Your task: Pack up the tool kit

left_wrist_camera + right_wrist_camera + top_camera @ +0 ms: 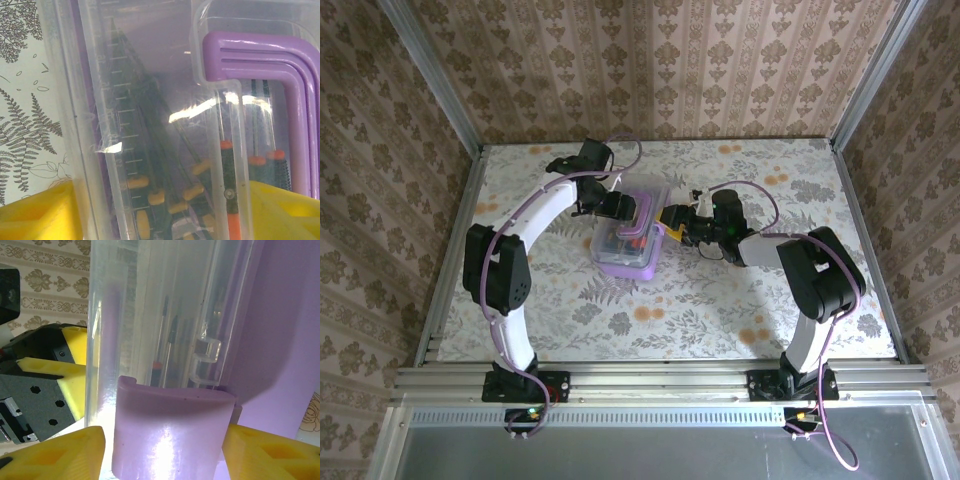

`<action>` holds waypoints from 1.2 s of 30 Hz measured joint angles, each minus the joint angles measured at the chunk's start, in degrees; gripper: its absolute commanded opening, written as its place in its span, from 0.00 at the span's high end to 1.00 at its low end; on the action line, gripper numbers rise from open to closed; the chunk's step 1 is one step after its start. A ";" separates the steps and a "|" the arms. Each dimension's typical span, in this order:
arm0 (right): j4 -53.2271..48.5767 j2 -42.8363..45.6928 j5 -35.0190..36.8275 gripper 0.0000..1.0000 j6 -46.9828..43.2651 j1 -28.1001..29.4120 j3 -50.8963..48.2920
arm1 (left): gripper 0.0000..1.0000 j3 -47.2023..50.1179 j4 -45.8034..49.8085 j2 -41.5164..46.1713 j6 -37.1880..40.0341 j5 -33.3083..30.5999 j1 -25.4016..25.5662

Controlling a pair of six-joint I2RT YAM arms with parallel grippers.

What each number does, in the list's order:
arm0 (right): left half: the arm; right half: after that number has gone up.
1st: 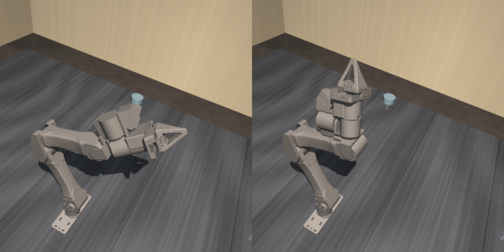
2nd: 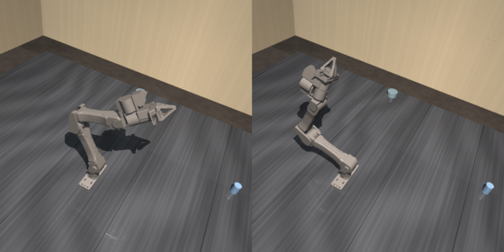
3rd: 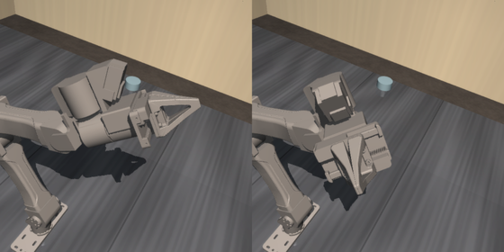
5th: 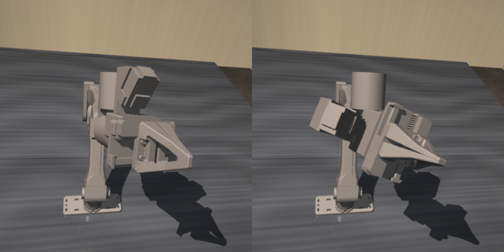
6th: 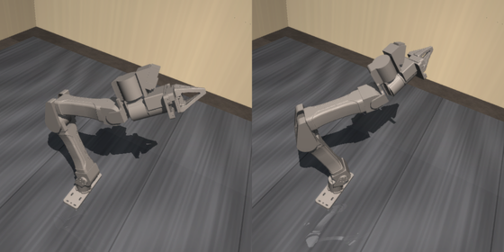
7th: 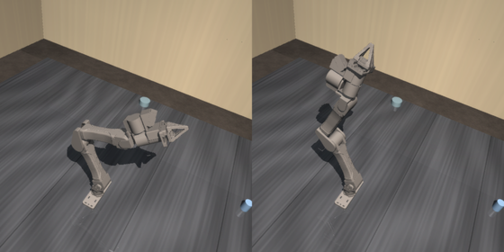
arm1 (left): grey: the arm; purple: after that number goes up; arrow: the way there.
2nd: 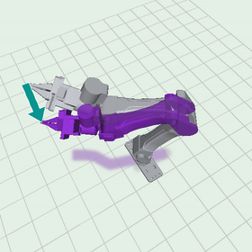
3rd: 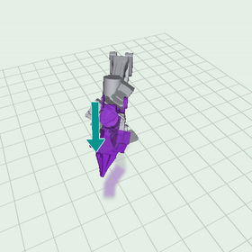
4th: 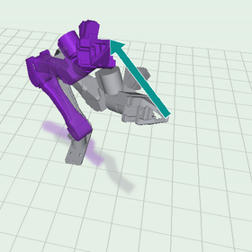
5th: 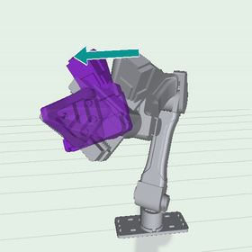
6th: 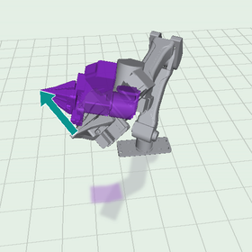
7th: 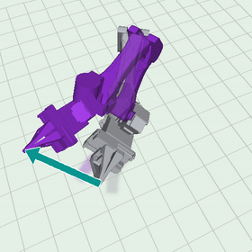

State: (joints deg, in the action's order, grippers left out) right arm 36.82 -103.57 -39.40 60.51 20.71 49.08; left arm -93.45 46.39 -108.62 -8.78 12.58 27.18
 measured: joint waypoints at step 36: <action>-2.62 -0.02 0.42 0.42 -1.86 -0.85 -1.27 | 0.48 -0.07 -0.02 0.00 -0.04 -1.07 0.68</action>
State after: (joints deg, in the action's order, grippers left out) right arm 34.20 -103.59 -38.98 58.65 19.86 47.81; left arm -93.51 46.37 -108.62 -8.82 11.51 27.86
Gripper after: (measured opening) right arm 0.576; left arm 0.728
